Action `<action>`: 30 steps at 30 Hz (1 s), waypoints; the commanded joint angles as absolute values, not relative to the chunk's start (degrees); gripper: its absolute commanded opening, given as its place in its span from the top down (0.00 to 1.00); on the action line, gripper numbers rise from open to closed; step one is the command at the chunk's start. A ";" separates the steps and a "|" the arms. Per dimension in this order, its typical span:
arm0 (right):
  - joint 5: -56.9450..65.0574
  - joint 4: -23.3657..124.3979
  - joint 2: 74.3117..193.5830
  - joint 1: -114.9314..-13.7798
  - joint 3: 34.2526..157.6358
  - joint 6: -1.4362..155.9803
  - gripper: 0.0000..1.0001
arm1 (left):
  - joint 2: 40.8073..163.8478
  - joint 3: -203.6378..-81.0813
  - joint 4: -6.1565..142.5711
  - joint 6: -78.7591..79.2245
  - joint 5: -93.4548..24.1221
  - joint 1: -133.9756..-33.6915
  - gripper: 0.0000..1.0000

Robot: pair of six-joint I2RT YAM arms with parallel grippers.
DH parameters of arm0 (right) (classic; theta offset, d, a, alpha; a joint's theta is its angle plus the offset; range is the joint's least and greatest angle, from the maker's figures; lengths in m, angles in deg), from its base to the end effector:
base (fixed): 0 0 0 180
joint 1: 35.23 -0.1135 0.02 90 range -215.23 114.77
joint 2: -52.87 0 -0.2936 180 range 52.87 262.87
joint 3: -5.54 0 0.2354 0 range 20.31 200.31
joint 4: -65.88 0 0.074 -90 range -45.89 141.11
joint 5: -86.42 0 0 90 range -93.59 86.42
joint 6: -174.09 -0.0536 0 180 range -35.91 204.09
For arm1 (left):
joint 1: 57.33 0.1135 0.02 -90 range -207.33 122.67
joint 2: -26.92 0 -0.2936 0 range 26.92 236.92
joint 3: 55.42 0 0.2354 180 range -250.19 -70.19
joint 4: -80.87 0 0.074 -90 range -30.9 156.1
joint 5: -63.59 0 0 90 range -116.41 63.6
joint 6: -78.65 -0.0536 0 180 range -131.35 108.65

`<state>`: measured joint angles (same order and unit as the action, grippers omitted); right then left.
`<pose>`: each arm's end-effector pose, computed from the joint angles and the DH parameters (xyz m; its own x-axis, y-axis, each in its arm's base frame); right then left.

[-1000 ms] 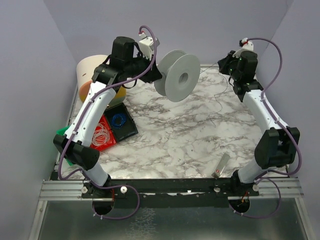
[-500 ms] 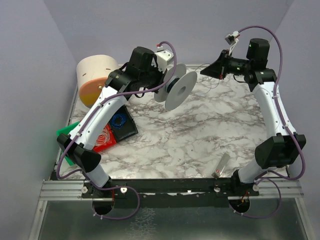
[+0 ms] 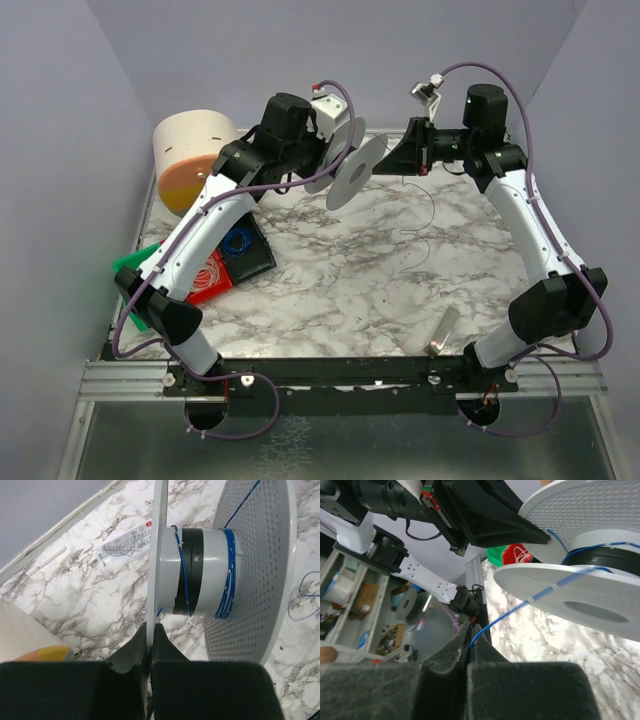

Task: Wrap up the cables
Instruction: Wrap the cable around the cable reel.

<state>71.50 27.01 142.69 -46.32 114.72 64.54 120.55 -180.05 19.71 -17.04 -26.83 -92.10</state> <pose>0.3079 0.1131 0.4558 -0.6245 -0.0346 -0.7803 -0.7793 0.0945 0.6195 0.2879 -0.2003 0.4636 -0.3536 0.3662 -0.8607 0.6136 0.7854 0.0821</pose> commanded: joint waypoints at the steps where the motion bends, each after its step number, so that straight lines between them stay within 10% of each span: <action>1: 75.28 40.84 141.12 -50.06 111.77 53.38 0.99 | 120.89 -180.84 22.86 -16.53 -19.89 -92.56 1.00; 30: 45.85 51.34 148.35 -63.43 82.60 66.64 0.99 | 120.71 -184.59 26.97 -0.64 -44.17 -79.29 1.00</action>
